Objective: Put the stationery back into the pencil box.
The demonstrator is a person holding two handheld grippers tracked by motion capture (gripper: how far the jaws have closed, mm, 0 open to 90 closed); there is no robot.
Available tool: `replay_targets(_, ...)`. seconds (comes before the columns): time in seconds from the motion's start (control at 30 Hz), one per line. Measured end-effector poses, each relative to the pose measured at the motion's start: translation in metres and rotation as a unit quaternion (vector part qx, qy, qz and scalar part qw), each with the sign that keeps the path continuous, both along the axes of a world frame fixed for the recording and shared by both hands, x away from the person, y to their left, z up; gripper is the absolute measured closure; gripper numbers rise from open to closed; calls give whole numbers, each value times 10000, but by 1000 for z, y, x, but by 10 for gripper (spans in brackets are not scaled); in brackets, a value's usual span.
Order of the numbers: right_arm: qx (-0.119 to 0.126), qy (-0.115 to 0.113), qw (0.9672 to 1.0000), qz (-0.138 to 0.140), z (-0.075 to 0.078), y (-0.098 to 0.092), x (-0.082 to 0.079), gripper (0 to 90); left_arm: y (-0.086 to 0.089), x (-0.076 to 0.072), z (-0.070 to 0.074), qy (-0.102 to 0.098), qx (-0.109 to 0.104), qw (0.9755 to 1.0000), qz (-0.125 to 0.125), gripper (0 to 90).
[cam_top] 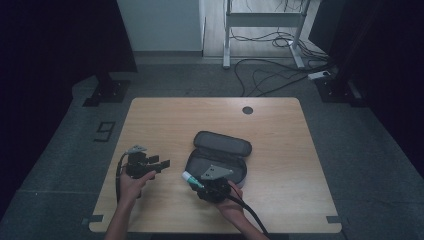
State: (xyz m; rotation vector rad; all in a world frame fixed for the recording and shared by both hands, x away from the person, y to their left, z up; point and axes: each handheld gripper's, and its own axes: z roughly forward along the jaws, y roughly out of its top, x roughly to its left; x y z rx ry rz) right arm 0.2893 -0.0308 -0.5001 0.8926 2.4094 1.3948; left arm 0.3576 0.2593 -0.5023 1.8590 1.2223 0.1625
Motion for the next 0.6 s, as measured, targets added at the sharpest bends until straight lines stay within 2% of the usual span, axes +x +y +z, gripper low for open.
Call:
replay_targets(0.33,62,-70,9995,-287,6,-20,8,649,-1,0,-1,12,10,10000,-12,353)
replay_targets(0.6,87,-58,9979,-640,6,-40,19,649,-1,0,-2,20,8,10000,0,354)
